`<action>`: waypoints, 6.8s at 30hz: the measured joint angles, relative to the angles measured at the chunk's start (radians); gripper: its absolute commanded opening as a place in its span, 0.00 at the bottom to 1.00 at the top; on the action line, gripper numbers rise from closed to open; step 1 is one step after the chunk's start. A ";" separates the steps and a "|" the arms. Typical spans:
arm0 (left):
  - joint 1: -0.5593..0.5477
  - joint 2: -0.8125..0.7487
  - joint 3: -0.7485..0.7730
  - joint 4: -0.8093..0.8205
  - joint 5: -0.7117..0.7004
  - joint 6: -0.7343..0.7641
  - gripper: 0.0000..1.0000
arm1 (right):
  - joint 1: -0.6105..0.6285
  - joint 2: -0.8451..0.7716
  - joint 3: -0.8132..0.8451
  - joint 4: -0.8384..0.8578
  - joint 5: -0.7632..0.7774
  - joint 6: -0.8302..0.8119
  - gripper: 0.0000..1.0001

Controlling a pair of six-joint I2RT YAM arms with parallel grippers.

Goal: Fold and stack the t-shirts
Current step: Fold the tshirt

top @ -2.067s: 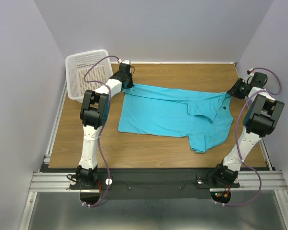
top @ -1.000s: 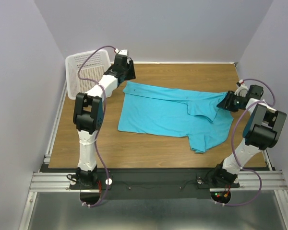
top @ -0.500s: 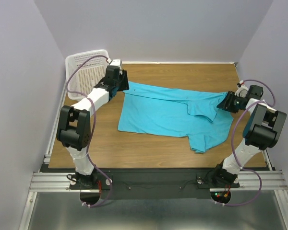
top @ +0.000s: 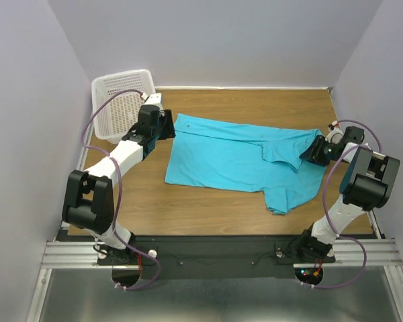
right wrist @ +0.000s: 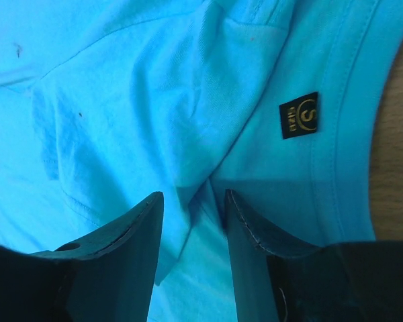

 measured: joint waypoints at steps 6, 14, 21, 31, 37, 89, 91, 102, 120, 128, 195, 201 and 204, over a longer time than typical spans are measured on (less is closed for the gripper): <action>0.000 -0.027 -0.060 0.000 0.020 -0.021 0.68 | 0.000 -0.048 -0.026 -0.014 -0.010 0.001 0.45; 0.000 -0.064 -0.112 0.002 0.073 -0.060 0.68 | 0.000 -0.166 -0.027 -0.025 0.002 -0.010 0.46; -0.035 -0.084 -0.164 0.085 0.237 -0.169 0.67 | 0.000 -0.177 -0.065 -0.043 -0.081 -0.024 0.45; -0.314 0.224 -0.026 0.378 0.431 -0.500 0.51 | 0.000 -0.222 -0.112 -0.093 -0.092 -0.064 0.46; -0.412 0.439 0.148 0.459 0.431 -0.629 0.44 | -0.010 -0.250 -0.112 -0.093 -0.080 -0.078 0.46; -0.535 0.905 0.771 0.103 0.360 -0.634 0.04 | -0.133 -0.250 -0.112 -0.094 -0.153 -0.078 0.46; -0.535 0.905 0.771 0.103 0.360 -0.631 0.02 | -0.134 -0.250 -0.112 -0.094 -0.153 -0.078 0.46; -0.534 0.871 0.745 0.111 0.394 -0.629 0.00 | -0.138 -0.250 -0.112 -0.094 -0.153 -0.079 0.46; -0.507 0.807 0.659 0.140 0.480 -0.638 0.02 | -0.139 -0.250 -0.112 -0.094 -0.153 -0.085 0.46; -0.493 0.807 0.659 0.139 0.488 -0.637 0.02 | -0.139 -0.204 -0.110 -0.093 -0.227 -0.074 0.33; -0.058 0.307 0.145 0.185 0.122 -0.176 0.62 | -0.040 0.389 0.534 -0.100 -0.124 0.080 0.33; -0.032 0.445 0.299 0.154 0.115 -0.172 0.62 | -0.039 0.393 0.537 -0.100 -0.126 0.083 0.27; -0.033 0.488 0.336 0.148 0.119 -0.172 0.62 | -0.039 0.402 0.542 -0.101 -0.130 0.085 0.19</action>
